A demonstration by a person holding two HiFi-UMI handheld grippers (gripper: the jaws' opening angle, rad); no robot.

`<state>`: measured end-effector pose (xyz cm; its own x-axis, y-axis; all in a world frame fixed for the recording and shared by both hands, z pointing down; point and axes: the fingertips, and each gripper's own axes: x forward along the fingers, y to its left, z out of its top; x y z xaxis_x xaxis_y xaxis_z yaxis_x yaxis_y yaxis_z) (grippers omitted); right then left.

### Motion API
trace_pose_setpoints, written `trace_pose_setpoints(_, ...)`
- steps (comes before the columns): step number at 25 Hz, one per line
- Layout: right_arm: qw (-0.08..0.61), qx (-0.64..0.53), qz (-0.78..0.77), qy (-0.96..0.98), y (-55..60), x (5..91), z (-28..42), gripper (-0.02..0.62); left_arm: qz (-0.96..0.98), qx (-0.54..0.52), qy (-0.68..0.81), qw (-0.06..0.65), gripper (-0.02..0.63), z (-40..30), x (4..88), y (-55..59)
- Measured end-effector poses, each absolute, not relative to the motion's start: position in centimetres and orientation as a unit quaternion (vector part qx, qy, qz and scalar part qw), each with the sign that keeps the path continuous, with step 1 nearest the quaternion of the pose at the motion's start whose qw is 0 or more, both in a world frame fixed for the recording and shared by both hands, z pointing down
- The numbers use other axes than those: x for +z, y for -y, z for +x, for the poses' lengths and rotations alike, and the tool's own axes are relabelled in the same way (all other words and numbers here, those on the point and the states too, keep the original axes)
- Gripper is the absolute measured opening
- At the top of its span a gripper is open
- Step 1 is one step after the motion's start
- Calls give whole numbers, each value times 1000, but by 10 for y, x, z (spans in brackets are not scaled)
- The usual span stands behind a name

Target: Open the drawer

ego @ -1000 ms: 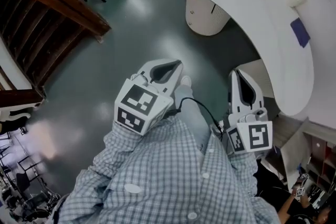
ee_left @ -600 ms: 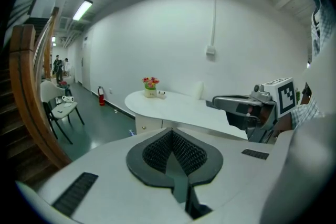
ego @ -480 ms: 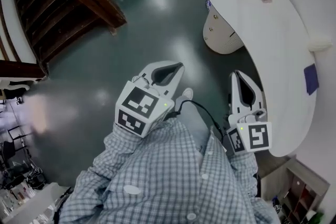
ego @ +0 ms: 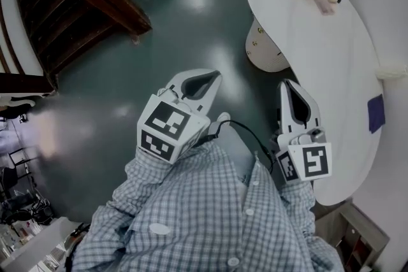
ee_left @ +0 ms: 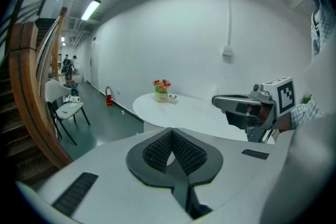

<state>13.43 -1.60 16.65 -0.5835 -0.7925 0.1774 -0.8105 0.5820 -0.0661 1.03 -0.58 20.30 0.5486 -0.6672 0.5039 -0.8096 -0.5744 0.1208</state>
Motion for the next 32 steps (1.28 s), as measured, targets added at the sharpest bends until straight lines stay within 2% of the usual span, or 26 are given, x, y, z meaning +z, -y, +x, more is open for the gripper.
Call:
trace_pose_setpoints(22, 70, 94, 509, 853, 83, 181, 153, 9, 878, 226, 385, 174, 3, 17, 216, 88)
trace_pose_setpoints(32, 69, 91, 567, 815, 132, 178, 123, 9, 899, 238, 322, 179, 5, -11, 227, 149)
